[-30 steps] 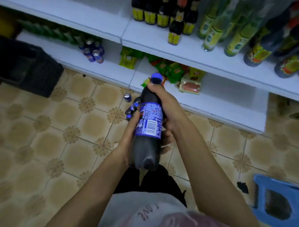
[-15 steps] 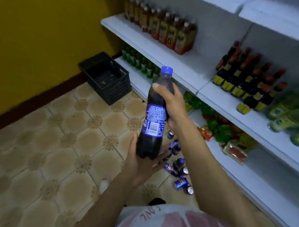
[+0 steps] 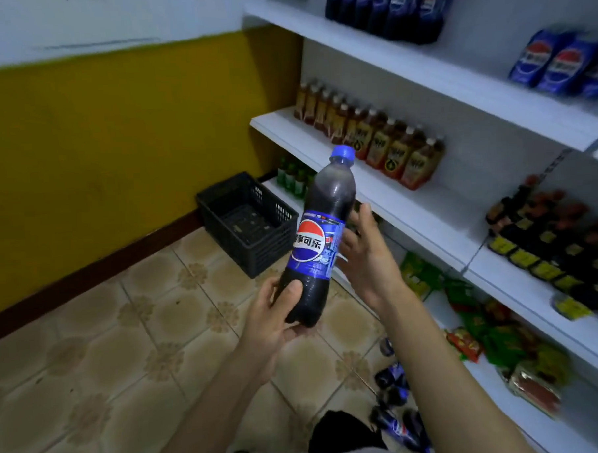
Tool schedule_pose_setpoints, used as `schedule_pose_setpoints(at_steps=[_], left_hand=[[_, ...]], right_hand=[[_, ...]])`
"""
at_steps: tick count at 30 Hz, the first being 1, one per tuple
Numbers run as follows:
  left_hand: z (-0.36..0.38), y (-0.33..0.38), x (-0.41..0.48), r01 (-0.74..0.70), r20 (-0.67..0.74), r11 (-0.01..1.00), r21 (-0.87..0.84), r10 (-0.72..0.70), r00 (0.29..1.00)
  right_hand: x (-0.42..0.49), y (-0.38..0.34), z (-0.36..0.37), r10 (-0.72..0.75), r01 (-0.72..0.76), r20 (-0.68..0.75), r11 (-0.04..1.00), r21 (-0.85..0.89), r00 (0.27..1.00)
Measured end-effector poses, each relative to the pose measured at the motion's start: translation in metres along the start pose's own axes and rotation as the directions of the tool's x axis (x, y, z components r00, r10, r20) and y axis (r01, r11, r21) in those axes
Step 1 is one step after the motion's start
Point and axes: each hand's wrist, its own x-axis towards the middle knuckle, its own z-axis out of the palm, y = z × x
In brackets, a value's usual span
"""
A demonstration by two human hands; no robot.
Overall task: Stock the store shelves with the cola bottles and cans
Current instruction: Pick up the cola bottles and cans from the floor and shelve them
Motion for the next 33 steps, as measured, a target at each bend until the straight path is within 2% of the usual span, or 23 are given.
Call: schedule_pose_setpoints(at_steps=[3,6,12,21,27,33], left_hand=[[-0.015,0.031,0.03,-0.169,-0.021,0.973,0.156,0.174,0.985],[-0.021,0.057,0.065,-0.302,0.023,0.916,0.264,0.307,0.952],[-0.025,0.109,0.154,-0.415,0.078,0.865,0.28,0.411,0.908],[0.003,0.174,0.305,-0.454,0.106,0.83,0.325,0.445,0.889],[0.04,0.188,0.384,-0.439,0.183,0.864,0.246,0.403,0.897],[0.102,0.208,0.488,-0.443,0.351,0.877,0.188,0.361,0.864]], right_hand=[[0.024,0.003,0.031,-0.041,0.036,-0.061,0.997,-0.068,0.997],[0.059,0.0,0.046,-0.107,0.098,-0.109,0.992,-0.082,0.988],[0.151,-0.023,0.044,-0.108,0.101,-0.044,0.985,-0.138,0.993],[0.299,-0.078,0.036,-0.08,0.083,0.028,0.988,-0.128,0.996],[0.359,-0.115,0.014,-0.147,0.132,-0.095,0.98,-0.147,0.985],[0.431,-0.181,-0.026,-0.291,0.222,-0.229,0.932,-0.286,0.929]])
